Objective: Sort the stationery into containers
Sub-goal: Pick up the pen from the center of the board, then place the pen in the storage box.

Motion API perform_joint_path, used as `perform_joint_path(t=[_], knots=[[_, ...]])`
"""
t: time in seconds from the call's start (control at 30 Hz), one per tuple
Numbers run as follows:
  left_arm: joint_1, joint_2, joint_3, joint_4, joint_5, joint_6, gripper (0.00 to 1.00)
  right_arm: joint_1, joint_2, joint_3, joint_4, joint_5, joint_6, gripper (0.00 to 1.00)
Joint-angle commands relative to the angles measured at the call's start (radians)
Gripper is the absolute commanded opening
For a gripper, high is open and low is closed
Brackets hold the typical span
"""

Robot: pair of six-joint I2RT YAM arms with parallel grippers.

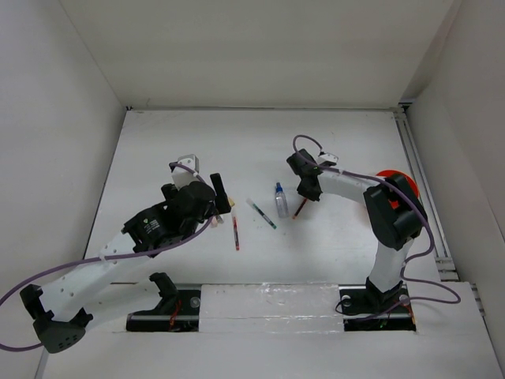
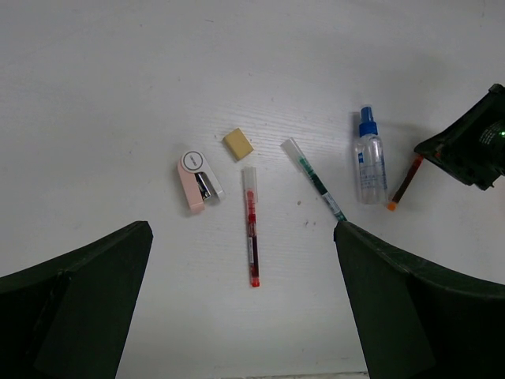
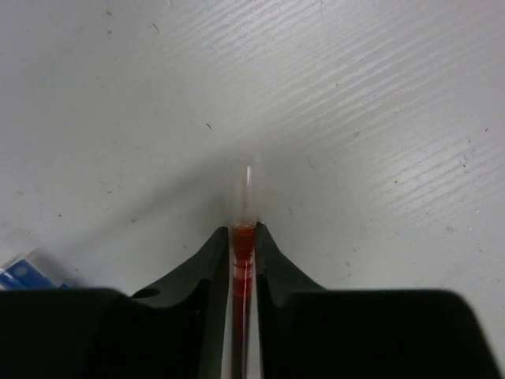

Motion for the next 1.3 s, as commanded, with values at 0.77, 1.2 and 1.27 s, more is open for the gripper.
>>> perform_joint_path(t=[0.77, 1.2, 1.27], knots=[[-0.002, 0.003, -0.001, 0.012, -0.013, 0.007, 1.0, -0.293, -0.519, -0.206, 0.708, -0.612, -0.931, 0.0], [-0.002, -0.028, -0.01, 0.039, 0.008, 0.026, 1.0, -0.614, -0.567, -0.138, 0.793, -0.857, -1.086, 0.0], [-0.002, -0.028, -0.01, 0.039, 0.009, 0.035, 1.0, -0.614, -0.594, -0.172, 0.793, -0.814, -1.086, 0.0]])
